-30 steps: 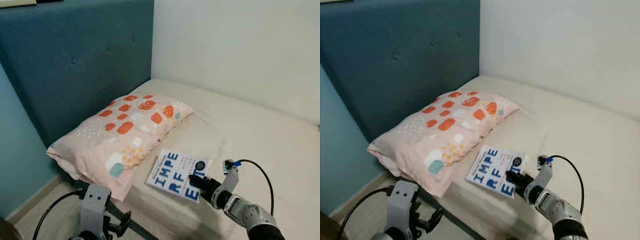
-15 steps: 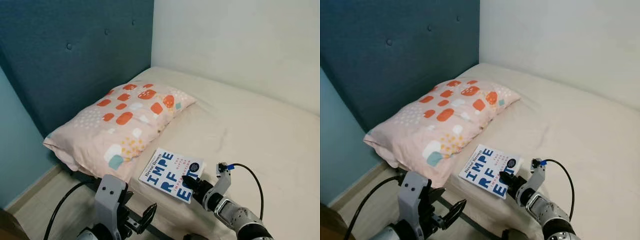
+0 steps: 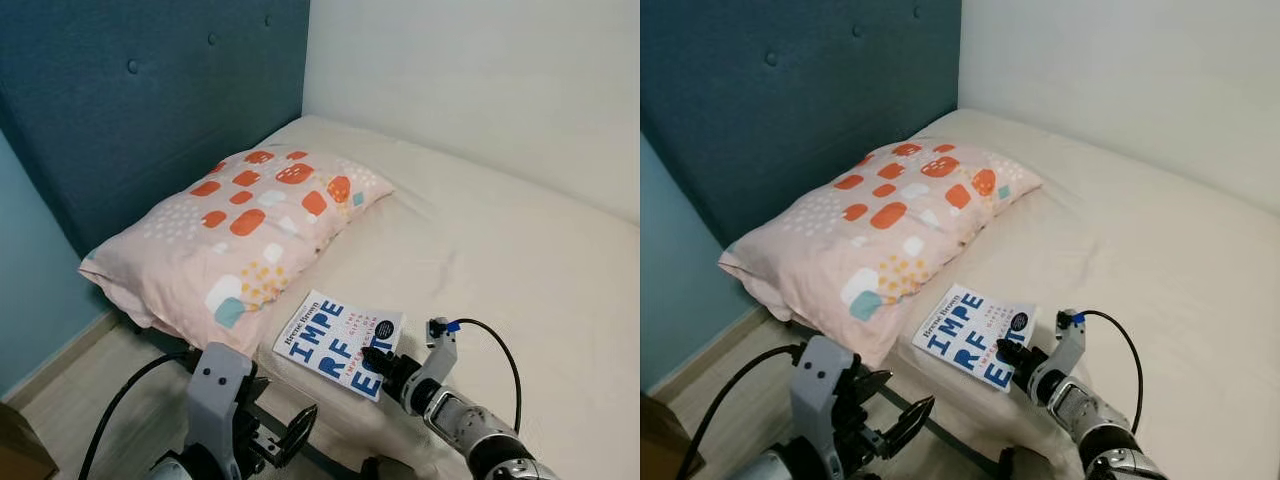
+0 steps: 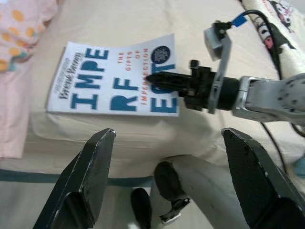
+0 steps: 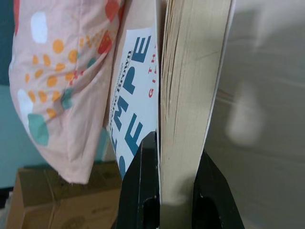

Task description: Clean up the room

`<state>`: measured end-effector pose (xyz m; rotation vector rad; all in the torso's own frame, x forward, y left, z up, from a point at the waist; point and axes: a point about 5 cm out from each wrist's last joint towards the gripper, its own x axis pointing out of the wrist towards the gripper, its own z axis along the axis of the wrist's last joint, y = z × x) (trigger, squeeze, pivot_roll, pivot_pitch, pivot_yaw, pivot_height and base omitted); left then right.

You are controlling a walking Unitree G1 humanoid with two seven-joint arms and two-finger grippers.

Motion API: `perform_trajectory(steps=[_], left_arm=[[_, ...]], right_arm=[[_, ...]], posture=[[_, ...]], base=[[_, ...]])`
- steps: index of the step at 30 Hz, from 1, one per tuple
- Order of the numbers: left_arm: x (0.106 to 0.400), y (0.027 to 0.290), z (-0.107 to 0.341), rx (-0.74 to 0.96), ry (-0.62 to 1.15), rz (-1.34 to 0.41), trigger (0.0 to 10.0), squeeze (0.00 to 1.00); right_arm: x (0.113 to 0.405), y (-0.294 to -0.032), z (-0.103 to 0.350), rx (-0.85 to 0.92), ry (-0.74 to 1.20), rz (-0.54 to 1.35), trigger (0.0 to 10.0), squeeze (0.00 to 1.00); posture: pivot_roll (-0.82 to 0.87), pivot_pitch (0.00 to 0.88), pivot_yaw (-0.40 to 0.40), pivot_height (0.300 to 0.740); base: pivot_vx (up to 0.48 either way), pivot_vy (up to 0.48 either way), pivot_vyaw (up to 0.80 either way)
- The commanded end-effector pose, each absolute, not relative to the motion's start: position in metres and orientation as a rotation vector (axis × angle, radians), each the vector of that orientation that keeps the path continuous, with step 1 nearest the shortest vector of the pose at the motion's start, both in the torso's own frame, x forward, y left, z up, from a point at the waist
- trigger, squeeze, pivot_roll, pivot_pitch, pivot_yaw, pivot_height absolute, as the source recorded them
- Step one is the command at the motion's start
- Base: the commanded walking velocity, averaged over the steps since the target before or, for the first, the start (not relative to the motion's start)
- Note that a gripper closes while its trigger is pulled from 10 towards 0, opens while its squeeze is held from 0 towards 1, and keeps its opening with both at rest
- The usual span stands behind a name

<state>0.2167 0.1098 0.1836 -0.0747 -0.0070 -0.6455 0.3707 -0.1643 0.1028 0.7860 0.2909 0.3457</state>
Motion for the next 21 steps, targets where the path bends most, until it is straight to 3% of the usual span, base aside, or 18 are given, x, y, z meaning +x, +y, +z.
perform_trajectory(steps=[1, 16, 21], left_arm=[[0.21, 0.104, 0.18, -0.089, 0.025, -0.693, 10.0, 0.0], [0.207, 0.102, 0.183, -0.108, 0.032, -0.745, 10.0, 0.0], [0.2, 0.088, 0.188, -0.103, 0.028, -0.872, 10.0, 0.0]], right_arm=[[0.367, -0.173, 0.093, 0.811, 0.29, 0.235, 10.0, 0.0], [0.369, -0.162, 0.094, 0.802, 0.297, 0.255, 10.0, 0.0], [0.37, -0.169, 0.097, 0.764, 0.315, 0.271, 10.0, 0.0]], posture=[[0.1, 0.471, -0.076, 0.597], [0.11, 0.46, -0.07, 0.597], [0.11, 0.458, -0.069, 0.597]], base=[[0.0, 0.0, 0.0], [0.0, 0.0, 0.0], [0.0, 0.0, 0.0]])
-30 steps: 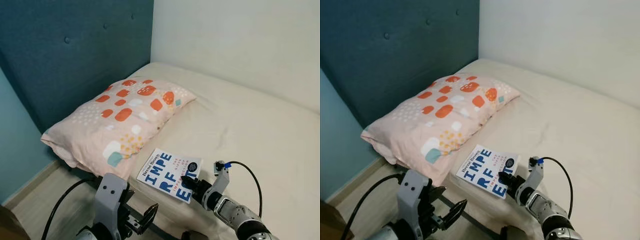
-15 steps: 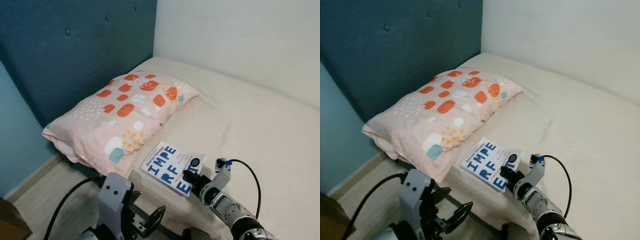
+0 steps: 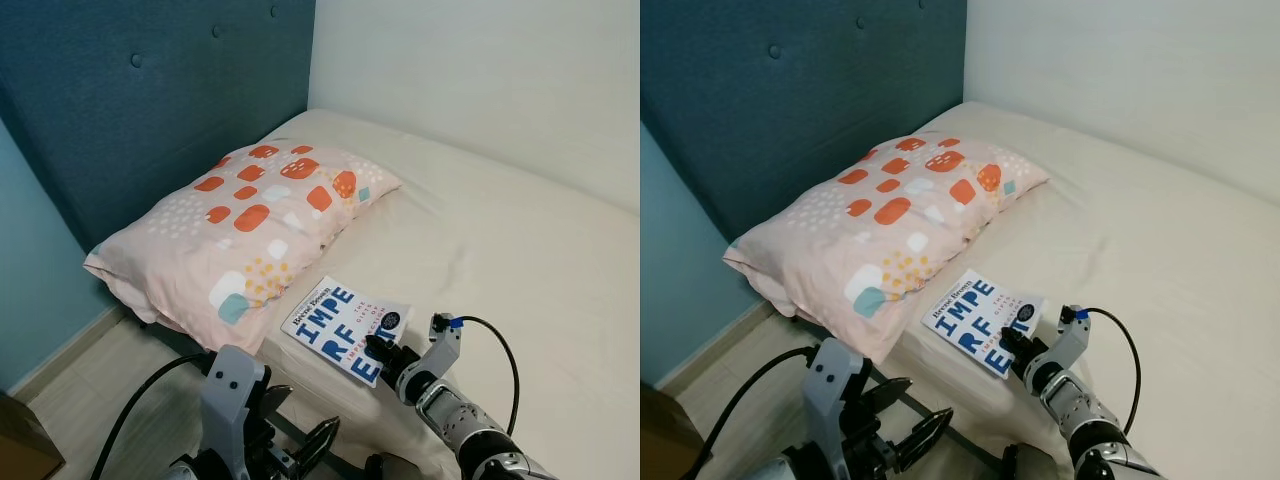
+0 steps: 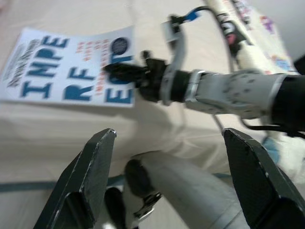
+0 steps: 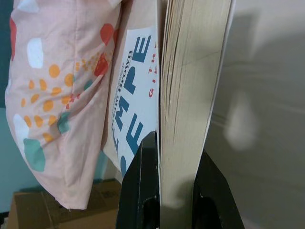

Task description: Clean up the room

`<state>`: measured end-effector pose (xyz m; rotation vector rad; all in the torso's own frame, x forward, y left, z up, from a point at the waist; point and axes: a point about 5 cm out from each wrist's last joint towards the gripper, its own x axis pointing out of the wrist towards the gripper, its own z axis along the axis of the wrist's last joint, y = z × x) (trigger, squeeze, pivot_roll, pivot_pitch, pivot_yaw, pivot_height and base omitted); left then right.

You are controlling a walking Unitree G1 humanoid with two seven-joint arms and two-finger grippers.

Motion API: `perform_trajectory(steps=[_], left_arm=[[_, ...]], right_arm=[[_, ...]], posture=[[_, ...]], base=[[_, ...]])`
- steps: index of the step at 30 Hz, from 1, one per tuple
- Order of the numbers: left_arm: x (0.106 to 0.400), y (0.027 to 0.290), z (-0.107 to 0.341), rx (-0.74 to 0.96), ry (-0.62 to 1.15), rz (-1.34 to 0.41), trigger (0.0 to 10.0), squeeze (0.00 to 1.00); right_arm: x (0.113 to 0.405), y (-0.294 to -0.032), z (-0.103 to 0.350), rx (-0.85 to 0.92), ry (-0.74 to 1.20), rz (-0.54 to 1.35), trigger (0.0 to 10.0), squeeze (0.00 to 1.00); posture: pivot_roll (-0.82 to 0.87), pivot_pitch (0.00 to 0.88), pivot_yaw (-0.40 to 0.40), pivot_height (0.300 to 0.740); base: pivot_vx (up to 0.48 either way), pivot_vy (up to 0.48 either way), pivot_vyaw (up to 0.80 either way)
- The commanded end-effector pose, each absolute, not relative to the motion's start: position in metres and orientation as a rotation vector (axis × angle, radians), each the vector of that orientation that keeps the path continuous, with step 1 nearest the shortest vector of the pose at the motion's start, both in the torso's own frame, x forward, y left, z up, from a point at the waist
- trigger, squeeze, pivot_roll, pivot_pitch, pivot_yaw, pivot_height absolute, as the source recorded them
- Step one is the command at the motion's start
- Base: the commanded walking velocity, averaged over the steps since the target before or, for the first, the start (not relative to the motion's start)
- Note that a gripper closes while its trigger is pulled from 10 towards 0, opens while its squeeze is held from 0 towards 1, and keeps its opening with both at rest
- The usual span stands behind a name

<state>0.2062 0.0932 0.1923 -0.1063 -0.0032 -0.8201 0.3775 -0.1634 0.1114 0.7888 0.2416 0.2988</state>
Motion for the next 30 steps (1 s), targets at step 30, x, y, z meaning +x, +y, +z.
perform_trajectory(steps=[30], left_arm=[[0.208, 0.097, 0.178, 0.241, -0.083, -0.797, 10.0, 0.0]], right_arm=[[0.367, -0.173, 0.093, 0.73, 0.347, 0.289, 10.0, 0.0]], posture=[[0.1, 0.454, -0.064, 0.597]], base=[[0.0, 0.0, 0.0]])
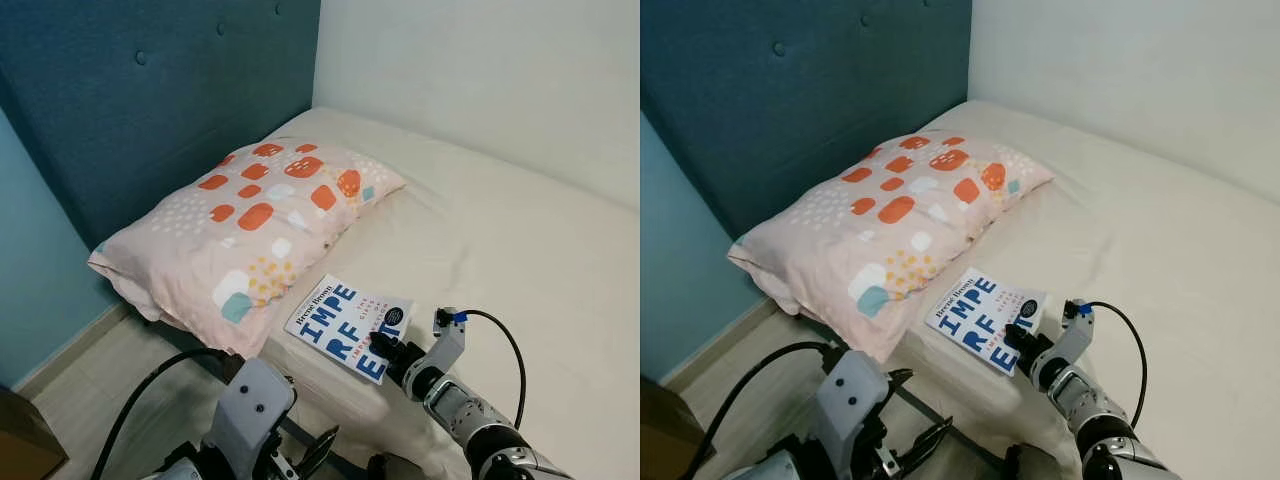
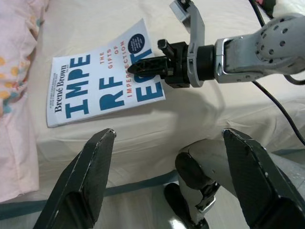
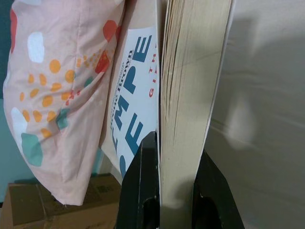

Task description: Clean up the room

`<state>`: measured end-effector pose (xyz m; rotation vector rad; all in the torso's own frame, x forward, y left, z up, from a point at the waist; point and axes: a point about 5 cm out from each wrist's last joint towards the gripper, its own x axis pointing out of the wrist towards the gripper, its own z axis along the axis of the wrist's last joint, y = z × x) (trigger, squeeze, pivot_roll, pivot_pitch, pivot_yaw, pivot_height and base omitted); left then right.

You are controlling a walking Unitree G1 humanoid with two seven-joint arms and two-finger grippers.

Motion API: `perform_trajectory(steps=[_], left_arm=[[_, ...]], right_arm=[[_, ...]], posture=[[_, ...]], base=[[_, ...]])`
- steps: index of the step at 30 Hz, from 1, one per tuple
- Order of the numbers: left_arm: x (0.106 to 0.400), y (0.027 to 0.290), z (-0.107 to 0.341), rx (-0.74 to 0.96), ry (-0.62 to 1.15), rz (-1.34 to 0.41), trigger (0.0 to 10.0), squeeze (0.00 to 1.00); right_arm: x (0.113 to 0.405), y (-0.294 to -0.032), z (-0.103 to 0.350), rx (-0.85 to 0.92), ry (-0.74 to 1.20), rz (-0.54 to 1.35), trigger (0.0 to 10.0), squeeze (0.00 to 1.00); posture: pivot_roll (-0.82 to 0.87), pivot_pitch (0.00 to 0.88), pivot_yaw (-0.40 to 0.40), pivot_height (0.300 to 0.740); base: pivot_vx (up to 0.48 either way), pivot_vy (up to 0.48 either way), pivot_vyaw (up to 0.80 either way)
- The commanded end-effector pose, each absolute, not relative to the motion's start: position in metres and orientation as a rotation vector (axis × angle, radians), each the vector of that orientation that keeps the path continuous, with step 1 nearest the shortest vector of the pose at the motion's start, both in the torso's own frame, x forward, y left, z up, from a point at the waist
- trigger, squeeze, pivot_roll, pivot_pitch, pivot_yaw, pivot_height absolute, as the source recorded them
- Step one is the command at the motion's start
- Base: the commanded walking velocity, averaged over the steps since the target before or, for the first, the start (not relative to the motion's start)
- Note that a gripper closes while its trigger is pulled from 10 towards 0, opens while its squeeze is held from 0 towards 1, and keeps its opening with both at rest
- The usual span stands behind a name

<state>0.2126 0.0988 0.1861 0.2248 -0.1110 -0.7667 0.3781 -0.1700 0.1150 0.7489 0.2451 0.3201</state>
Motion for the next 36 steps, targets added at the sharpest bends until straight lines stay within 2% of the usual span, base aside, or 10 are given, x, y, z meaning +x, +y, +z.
perform_trajectory(steps=[1, 5, 6, 7, 11, 12, 17, 18, 19, 36], left_arm=[[0.208, 0.097, 0.178, 0.241, -0.083, -0.797, 10.0, 0.0], [0.208, 0.097, 0.177, 0.242, -0.084, -0.798, 10.0, 0.0], [0.208, 0.097, 0.176, 0.244, -0.085, -0.796, 10.0, 0.0], [0.208, 0.097, 0.175, 0.245, -0.085, -0.795, 10.0, 0.0], [0.208, 0.097, 0.174, 0.246, -0.085, -0.794, 10.0, 0.0], [0.208, 0.097, 0.174, 0.246, -0.084, -0.795, 10.0, 0.0], [0.208, 0.096, 0.174, 0.242, -0.081, -0.798, 10.0, 0.0], [0.207, 0.095, 0.173, 0.24, -0.079, -0.801, 10.0, 0.0], [0.207, 0.095, 0.172, 0.24, -0.079, -0.803, 10.0, 0.0], [0.214, 0.088, 0.172, 0.223, -0.101, -0.817, 10.0, 0.0]], right_arm=[[0.367, -0.173, 0.093, 0.73, 0.347, 0.289, 10.0, 0.0], [0.367, -0.174, 0.093, 0.73, 0.348, 0.287, 10.0, 0.0], [0.367, -0.175, 0.093, 0.725, 0.354, 0.286, 10.0, 0.04], [0.367, -0.175, 0.093, 0.722, 0.358, 0.286, 10.0, 0.22], [0.367, -0.175, 0.092, 0.72, 0.363, 0.286, 10.0, 0.22], [0.367, -0.176, 0.092, 0.71, 0.367, 0.276, 10.0, 1.0], [0.367, -0.178, 0.092, 0.702, 0.368, 0.262, 10.0, 0.96], [0.367, -0.179, 0.093, 0.703, 0.367, 0.259, 10.0, 0.09], [0.367, -0.179, 0.093, 0.705, 0.366, 0.259, 10.0, 0.0], [0.368, -0.213, 0.106, 0.722, 0.301, 0.197, 10.0, 0.0]], posture=[[0.1, 0.454, -0.064, 0.597], [0.1, 0.454, -0.064, 0.597], [0.1, 0.454, -0.064, 0.597], [0.1, 0.453, -0.064, 0.597], [0.1, 0.453, -0.064, 0.597], [0.1, 0.453, -0.066, 0.597], [0.09, 0.451, -0.066, 0.597], [0.09, 0.449, -0.066, 0.597], [0.09, 0.449, -0.066, 0.597], [0.06, 0.419, -0.053, 0.597]], base=[[0.0, 0.0, 0.0], [0.0, 0.0, 0.0], [0.0, 0.0, 0.0], [0.0, 0.0, 0.0], [0.0, 0.0, 0.0], [0.0, 0.0, 0.0], [0.0, 0.0, 0.0], [0.0, 0.0, 0.0], [0.0, 0.0, 0.0], [0.0, 0.0, 0.0]])
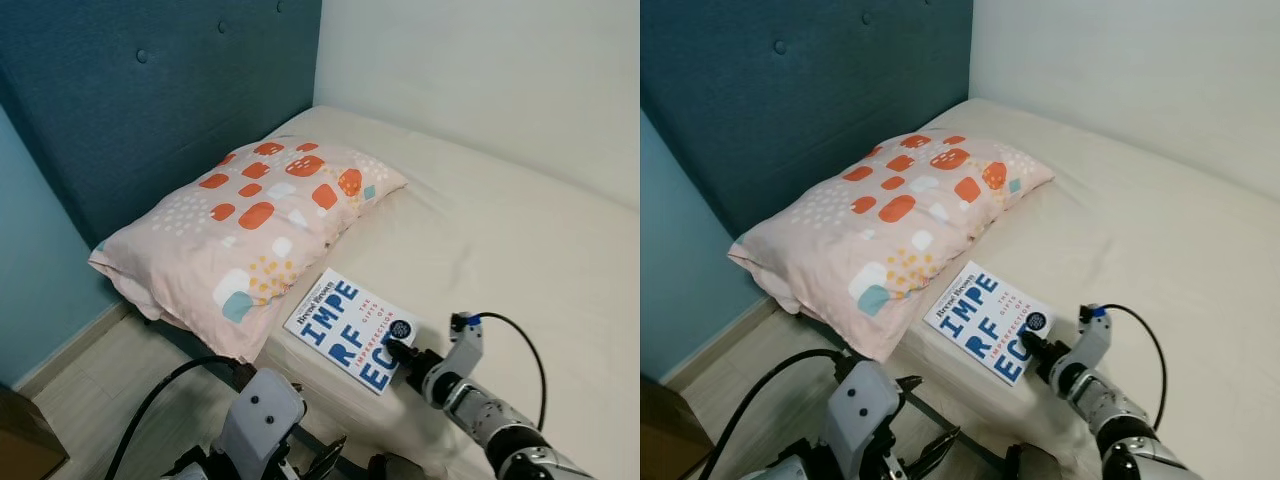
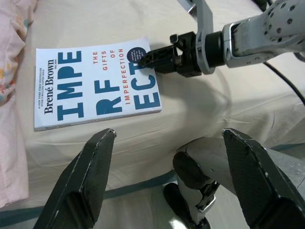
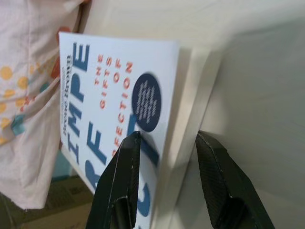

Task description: Clean up the room

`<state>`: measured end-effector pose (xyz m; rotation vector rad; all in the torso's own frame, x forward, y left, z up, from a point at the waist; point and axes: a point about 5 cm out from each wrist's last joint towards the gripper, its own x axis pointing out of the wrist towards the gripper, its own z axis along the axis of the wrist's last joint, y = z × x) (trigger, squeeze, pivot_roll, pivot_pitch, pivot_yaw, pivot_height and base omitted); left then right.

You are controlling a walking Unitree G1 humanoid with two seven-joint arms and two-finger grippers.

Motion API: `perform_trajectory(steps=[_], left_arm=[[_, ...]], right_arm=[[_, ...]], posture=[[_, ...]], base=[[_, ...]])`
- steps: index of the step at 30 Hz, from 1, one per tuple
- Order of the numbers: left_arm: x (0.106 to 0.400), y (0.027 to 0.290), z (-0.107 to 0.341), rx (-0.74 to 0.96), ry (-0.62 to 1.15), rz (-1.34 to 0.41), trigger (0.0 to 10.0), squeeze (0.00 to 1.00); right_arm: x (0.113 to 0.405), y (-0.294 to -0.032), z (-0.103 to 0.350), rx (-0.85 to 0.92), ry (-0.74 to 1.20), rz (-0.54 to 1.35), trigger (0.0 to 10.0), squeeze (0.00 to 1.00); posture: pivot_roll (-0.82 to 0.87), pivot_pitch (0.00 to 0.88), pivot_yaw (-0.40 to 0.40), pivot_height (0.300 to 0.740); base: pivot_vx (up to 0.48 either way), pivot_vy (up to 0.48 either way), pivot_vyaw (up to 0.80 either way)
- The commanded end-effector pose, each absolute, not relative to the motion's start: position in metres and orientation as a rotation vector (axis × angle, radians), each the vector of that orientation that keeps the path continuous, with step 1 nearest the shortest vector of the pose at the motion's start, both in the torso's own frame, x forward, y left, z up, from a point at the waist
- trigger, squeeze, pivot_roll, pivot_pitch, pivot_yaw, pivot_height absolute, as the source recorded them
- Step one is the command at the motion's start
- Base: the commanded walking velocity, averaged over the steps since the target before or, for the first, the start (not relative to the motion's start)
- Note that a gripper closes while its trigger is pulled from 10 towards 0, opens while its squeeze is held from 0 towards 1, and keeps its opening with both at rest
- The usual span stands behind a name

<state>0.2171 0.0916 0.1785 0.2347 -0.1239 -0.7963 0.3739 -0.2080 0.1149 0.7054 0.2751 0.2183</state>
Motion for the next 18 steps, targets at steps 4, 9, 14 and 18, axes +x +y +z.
perform_trajectory(steps=[4, 9, 14, 18], left_arm=[[0.214, 0.088, 0.172, 0.225, -0.101, -0.823, 10.0, 0.0], [0.214, 0.089, 0.171, 0.228, -0.1, -0.824, 10.0, 0.0], [0.215, 0.091, 0.17, 0.233, -0.099, -0.817, 10.0, 0.0], [0.215, 0.093, 0.17, 0.239, -0.098, -0.816, 10.0, 0.0]], right_arm=[[0.368, -0.222, 0.11, 0.716, 0.287, 0.175, 10.0, 0.0], [0.369, -0.224, 0.111, 0.705, 0.281, 0.167, 10.0, 0.0], [0.371, -0.234, 0.119, 0.682, 0.236, 0.124, 10.0, 0.0], [0.374, -0.245, 0.129, 0.691, 0.186, 0.078, 10.0, 0.0]], posture=[[0.06, 0.419, -0.049, 0.597], [0.07, 0.416, -0.048, 0.597], [0.07, 0.411, -0.048, 0.597], [0.07, 0.41, -0.049, 0.597]], base=[[0.0, 0.0, 0.0], [0.0, 0.0, 0.0], [0.0, 0.0, 0.0], [0.0, 0.0, 0.0]])
